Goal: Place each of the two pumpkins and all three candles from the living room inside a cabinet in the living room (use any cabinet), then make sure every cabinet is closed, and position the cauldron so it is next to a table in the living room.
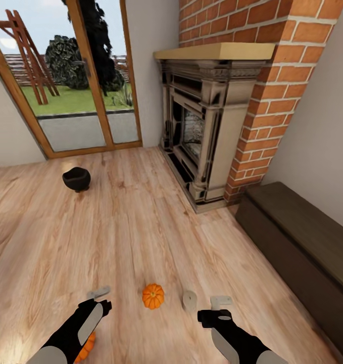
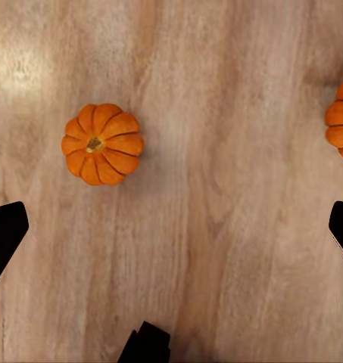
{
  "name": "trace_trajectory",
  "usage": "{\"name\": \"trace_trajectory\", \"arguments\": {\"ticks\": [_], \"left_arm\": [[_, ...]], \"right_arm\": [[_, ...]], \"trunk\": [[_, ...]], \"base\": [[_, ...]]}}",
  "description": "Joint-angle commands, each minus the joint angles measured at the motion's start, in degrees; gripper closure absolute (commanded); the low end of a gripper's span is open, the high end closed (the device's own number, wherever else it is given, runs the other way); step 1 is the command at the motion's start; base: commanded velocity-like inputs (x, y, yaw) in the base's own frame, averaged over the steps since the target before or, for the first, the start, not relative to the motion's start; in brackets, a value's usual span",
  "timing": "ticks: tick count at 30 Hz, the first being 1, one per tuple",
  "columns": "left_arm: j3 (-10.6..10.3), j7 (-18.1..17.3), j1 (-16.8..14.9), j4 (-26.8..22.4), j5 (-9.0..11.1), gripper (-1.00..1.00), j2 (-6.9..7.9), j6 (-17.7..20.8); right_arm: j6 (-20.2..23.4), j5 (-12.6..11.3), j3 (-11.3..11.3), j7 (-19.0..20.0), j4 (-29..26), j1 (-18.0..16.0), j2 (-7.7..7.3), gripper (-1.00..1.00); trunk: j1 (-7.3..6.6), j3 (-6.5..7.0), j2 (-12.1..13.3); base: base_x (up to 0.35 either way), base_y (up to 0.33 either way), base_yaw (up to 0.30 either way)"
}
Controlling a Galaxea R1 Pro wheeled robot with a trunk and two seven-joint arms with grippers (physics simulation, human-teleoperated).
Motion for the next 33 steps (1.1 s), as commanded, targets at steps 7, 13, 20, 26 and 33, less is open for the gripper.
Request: {"name": "trace_trajectory", "arguments": {"ticks": [7, 13, 20, 26, 33], "left_arm": [[-0.5, 0.6, 0.0, -0.1, 0.5, -1.0, 0.07, 0.1], [-0.5, 0.6, 0.0, -0.1, 0.5, -1.0, 0.03, 0.1], [-0.5, 0.6, 0.0, -0.1, 0.5, -1.0, 0.02, 0.1], [-0.5, 0.6, 0.0, -0.1, 0.5, -1.0, 0.02, 0.1], [-0.5, 0.6, 0.0, -0.1, 0.5, -1.0, 0.03, 0.1]], "right_arm": [[0.2, -0.3, 0.4, -0.5, -0.1, -0.1, -0.06, -1.0], [0.2, -0.3, 0.4, -0.5, -0.1, -0.1, -0.06, -1.0], [0.2, -0.3, 0.4, -0.5, -0.1, -0.1, -0.06, -1.0], [0.2, -0.3, 0.4, -0.5, -0.1, -0.1, -0.06, -1.0], [0.3, -0.3, 0.5, -0.5, -0.1, -0.1, 0.0, -1.0]], "trunk": [[0.02, -0.05, 0.0], [0.02, -0.05, 0.0], [0.02, -0.05, 0.0], [0.02, -0.05, 0.0], [0.02, -0.05, 0.0]], "base": [[0.232, -0.168, 0.271], [0.27, -0.125, 0.06], [0.237, -0.011, 0.003], [0.044, 0.029, 0.0], [0.078, 0.091, 0.0]]}}
